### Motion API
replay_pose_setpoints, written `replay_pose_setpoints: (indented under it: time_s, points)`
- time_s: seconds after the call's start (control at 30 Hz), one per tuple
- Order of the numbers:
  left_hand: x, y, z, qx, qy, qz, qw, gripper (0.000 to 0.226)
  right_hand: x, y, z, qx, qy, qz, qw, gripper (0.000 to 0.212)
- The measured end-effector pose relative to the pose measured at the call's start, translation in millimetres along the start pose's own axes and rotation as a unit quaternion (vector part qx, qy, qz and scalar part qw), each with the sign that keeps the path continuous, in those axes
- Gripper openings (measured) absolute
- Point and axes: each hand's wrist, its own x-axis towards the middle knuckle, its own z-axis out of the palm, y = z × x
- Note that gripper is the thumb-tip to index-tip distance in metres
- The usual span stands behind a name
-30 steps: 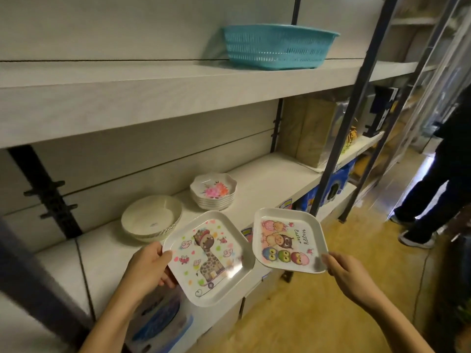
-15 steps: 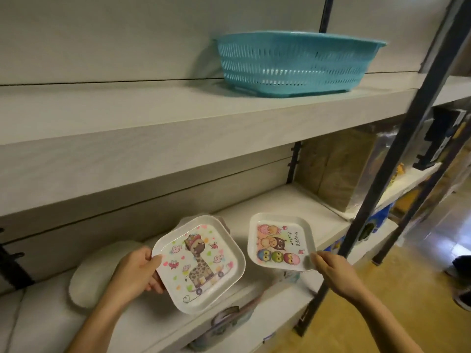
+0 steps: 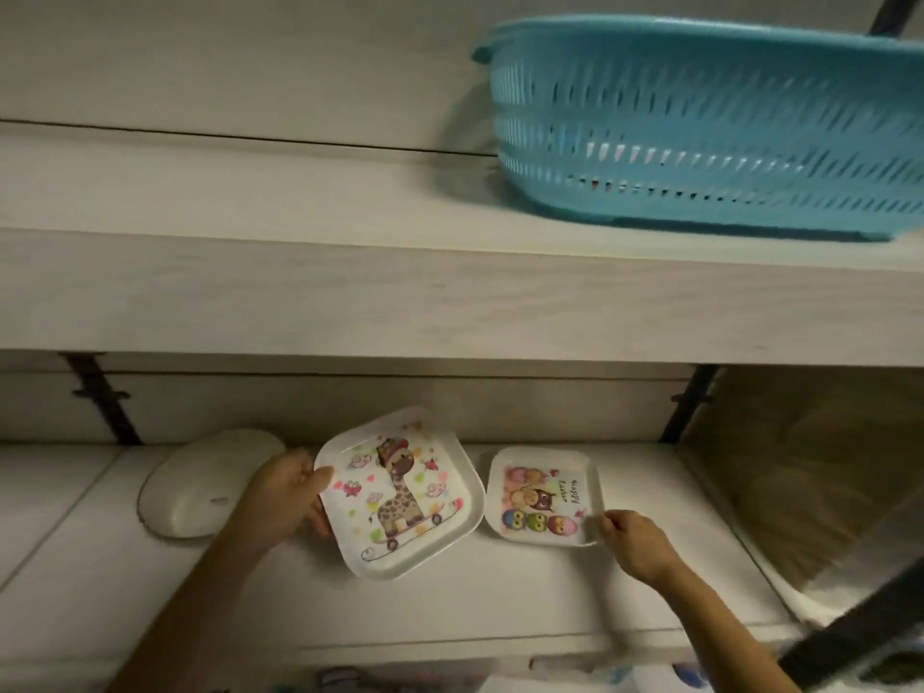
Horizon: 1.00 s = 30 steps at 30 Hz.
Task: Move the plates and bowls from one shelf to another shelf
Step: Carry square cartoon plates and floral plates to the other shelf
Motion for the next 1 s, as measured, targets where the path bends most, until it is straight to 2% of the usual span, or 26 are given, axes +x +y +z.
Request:
replay_pose_setpoints:
  time_s: [0.1,0.2,0.4,0.53,0.63,0.77,0.9,1.0]
  points:
    - [-5.4,0.5,14.3,0.023,0.033,-0.009,0.999,0.015,21.8,2.7,5.4,-0.024,-0.033,-0.018,0.999,0.031]
    - [-11.3,-0.9,28.8,-0.001,0.049,-0.028,0.998,0.022,35.1,3.4,11.2,-0.053,-0.054,-0.022,0.997,0.037]
    - [-9.6,9.9,56.5,0.004,0.069,-0.039,0.997,0.027,47.6,5.2,15.9,-0.087,-0.086,-0.016,0.992,0.032]
    - [2.5,25.0,77.1,0.04,0.045,-0.028,0.998,0.021,42.9,16.3,4.7,-0.087,-0.057,-0.025,0.994,0.035]
    - [15.5,37.5,97.6,0.081,0.026,-0.003,0.996,0.021,34.3,31.0,-7.0,-0.046,-0.034,-0.042,0.997,0.038]
    - [37.0,52.4,128.7,0.144,-0.034,0.034,0.988,0.02,15.4,47.4,-23.2,-0.003,-0.033,-0.082,0.996,0.041]
    - [55.2,56.3,151.1,0.169,-0.081,0.034,0.982,0.028,0.0,55.6,-35.6,0.041,-0.007,-0.08,0.996,0.041]
    - [65.3,55.5,160.1,0.195,-0.088,0.034,0.976,0.029,-9.9,59.8,-39.5,0.058,0.004,-0.076,0.995,0.04]
